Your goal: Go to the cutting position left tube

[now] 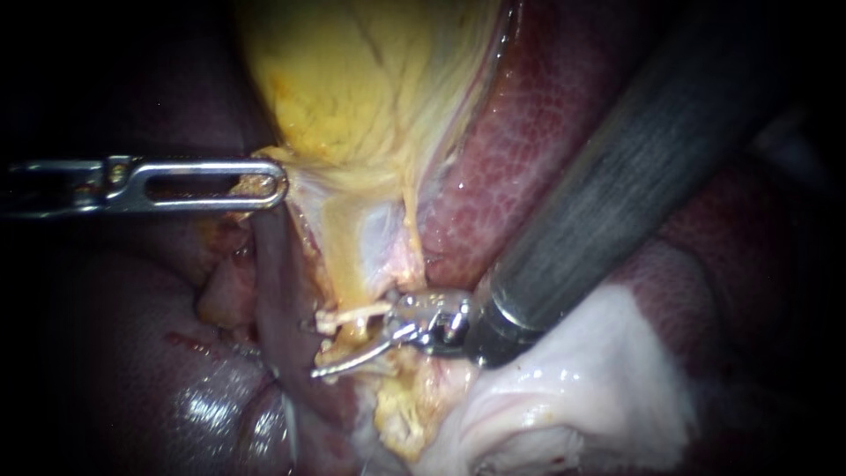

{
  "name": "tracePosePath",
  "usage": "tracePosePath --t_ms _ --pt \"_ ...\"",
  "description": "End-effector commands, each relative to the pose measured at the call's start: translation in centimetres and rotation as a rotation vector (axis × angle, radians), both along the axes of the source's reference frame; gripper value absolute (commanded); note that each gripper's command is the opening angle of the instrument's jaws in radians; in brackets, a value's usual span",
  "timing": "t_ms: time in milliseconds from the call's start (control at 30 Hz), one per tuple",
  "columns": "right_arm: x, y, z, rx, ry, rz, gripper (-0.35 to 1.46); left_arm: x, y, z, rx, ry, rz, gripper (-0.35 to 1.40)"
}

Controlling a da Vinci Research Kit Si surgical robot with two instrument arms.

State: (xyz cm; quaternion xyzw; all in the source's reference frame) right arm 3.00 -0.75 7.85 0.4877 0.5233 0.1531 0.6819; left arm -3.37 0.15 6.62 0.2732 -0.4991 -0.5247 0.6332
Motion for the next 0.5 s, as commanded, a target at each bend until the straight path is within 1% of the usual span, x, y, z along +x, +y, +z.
tracePosePath --t_ms 33,500 --pt "0.0 0.0 0.0 0.0 -0.001 0.0 1.18 0.0 0.0 0.0 0.0 0.0 0.0 -0.35" --pt "0.0 0.01 0.01 0.0 -0.001 0.0 1.16 -0.01 -0.01 -0.01 0.0 0.001 -0.001 -0.35"
